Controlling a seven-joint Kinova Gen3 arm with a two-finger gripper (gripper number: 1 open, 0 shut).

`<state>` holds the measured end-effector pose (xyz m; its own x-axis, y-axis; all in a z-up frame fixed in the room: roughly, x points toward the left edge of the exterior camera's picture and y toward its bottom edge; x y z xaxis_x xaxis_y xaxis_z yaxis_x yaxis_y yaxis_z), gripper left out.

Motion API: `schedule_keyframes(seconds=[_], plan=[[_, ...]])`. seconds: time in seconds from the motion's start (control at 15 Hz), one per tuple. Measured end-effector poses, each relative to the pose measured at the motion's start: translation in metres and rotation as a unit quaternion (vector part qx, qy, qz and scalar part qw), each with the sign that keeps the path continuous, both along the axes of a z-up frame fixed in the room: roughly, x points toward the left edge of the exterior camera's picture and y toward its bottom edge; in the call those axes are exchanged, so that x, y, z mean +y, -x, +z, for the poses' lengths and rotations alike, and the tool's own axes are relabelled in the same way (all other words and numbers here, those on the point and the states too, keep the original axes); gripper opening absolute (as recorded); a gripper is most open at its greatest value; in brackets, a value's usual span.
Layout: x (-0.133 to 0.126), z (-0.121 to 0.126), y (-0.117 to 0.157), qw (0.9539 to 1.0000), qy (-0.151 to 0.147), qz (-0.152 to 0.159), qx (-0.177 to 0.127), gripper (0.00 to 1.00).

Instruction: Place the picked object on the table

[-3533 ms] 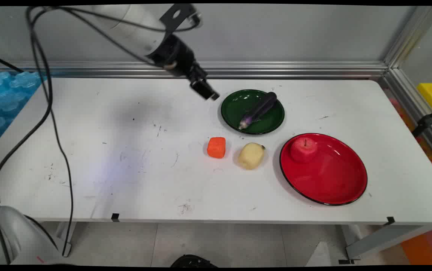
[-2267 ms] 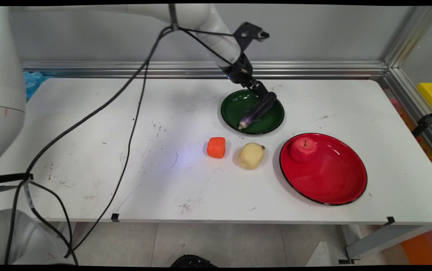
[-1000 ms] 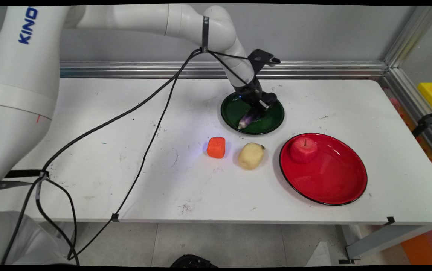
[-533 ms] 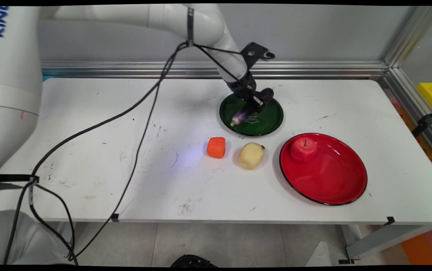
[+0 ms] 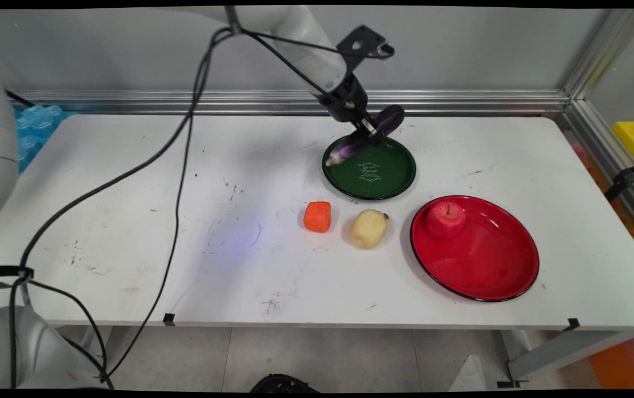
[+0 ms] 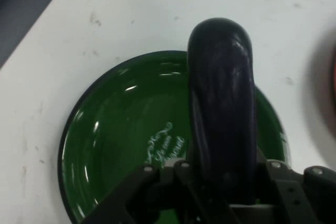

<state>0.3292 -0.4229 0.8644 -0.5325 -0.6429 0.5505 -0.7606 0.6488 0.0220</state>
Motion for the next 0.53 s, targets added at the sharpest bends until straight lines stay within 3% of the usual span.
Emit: schedule_keyframes(seconds=[0.27,0.53], plan=[[0.037,0.033,-0.013,0.9975,0.021,-0.067,-0.005,0.0],[0.077,0.051,-0.026,0.9892,0.033,-0.142,-0.018,0.0]])
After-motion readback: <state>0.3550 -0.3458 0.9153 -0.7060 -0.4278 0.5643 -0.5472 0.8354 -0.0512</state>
